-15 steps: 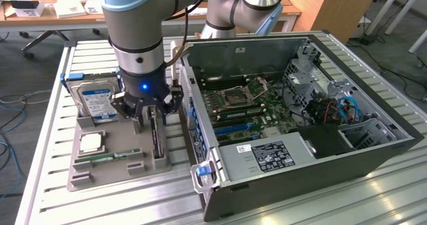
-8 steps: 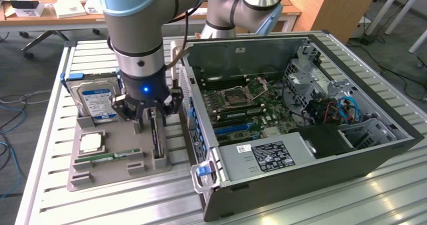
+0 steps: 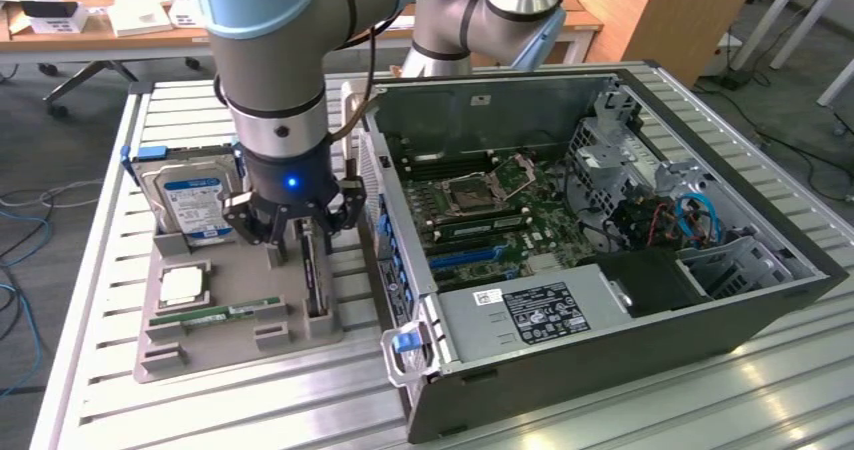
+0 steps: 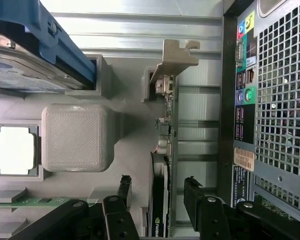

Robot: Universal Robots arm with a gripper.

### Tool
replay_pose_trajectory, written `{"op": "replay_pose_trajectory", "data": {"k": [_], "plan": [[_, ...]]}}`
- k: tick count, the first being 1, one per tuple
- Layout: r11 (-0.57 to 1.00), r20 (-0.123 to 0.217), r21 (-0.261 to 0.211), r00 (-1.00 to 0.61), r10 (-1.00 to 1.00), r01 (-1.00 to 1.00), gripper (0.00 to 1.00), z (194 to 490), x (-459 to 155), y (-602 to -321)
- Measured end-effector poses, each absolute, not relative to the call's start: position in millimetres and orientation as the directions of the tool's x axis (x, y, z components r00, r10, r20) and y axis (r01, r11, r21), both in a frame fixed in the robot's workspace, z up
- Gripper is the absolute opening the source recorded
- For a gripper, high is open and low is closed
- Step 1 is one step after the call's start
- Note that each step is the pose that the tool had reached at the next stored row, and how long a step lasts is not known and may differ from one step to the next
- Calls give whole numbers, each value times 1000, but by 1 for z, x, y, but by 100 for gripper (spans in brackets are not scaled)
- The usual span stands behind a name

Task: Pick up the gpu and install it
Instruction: 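Pick up the gpu and move the gpu toward the slot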

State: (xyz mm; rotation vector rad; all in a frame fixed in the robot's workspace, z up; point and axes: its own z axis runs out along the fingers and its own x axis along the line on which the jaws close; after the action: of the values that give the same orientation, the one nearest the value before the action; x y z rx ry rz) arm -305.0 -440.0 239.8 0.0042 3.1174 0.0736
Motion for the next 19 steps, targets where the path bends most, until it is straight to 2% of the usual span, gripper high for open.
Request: {"op": "replay_pose_trajectory", "data": {"k": [19], "plan": [[999,-23,47,-1000,1,0,55,233,-305,-442]]}}
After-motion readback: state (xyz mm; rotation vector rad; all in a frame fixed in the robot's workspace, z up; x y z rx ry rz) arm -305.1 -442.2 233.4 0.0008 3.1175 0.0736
